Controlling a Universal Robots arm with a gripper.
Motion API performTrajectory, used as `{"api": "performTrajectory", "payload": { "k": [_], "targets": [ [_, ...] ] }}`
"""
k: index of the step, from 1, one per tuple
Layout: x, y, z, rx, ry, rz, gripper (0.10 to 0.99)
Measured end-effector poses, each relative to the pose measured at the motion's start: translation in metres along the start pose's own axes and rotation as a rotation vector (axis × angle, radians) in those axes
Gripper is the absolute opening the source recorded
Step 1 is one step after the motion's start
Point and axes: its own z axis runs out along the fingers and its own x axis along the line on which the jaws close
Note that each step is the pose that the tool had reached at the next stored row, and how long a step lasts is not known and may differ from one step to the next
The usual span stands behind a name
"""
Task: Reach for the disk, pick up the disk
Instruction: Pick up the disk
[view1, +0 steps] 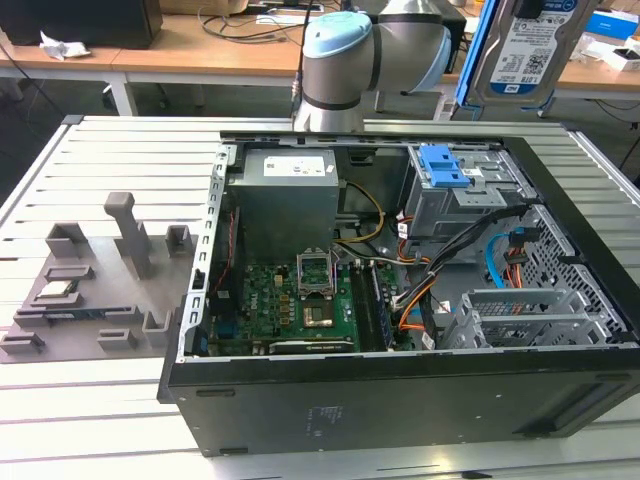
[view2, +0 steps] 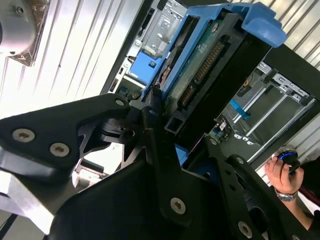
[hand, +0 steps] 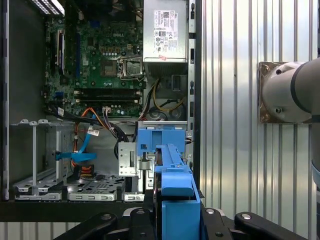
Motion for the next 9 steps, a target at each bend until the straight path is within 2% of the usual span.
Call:
{"api": "performTrajectory", "payload": {
  "k": [9],
  "targets": [
    [0.0044, -0.0001, 0.0000, 0.000, 0.0001, 0.000, 0.365]
  ]
}}
